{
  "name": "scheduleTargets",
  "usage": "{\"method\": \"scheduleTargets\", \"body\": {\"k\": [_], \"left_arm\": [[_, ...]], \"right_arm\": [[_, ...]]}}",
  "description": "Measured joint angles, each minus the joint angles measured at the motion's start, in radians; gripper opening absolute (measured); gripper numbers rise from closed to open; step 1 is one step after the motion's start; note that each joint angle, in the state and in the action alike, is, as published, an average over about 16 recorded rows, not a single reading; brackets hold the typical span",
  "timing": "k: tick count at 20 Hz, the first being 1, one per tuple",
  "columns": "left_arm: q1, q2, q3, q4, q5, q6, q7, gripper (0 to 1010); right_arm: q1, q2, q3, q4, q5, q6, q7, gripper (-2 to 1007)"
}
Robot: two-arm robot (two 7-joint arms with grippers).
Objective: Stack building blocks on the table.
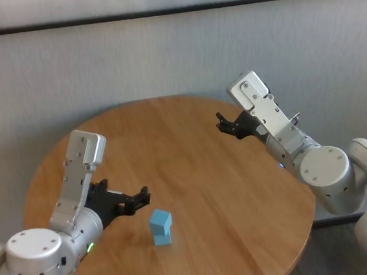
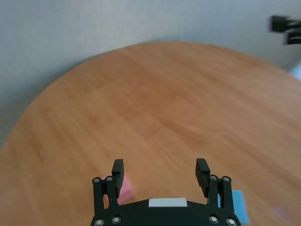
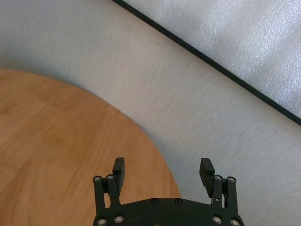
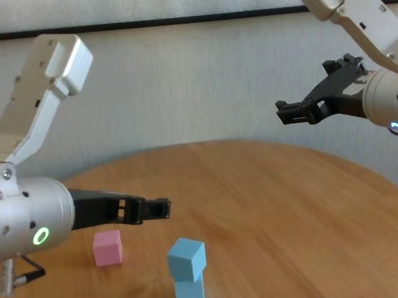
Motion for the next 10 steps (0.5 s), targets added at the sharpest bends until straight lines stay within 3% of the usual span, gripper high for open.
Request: {"method": "scheduleTargets", "body": {"k": [5, 10], "left_arm": [[-0.019, -0.028, 0.002, 0.036, 0.034, 0.020, 0.036, 999], [-0.031, -0.046, -0.002, 0.068, 0.062, 0.022, 0.058, 999]], "right_arm": [[0.000, 0.000, 0.000, 0.000, 0.000, 0.000, 0.000, 1001], [0.000, 0.000, 0.000, -0.001, 0.000, 0.001, 0.000, 1001]]}}
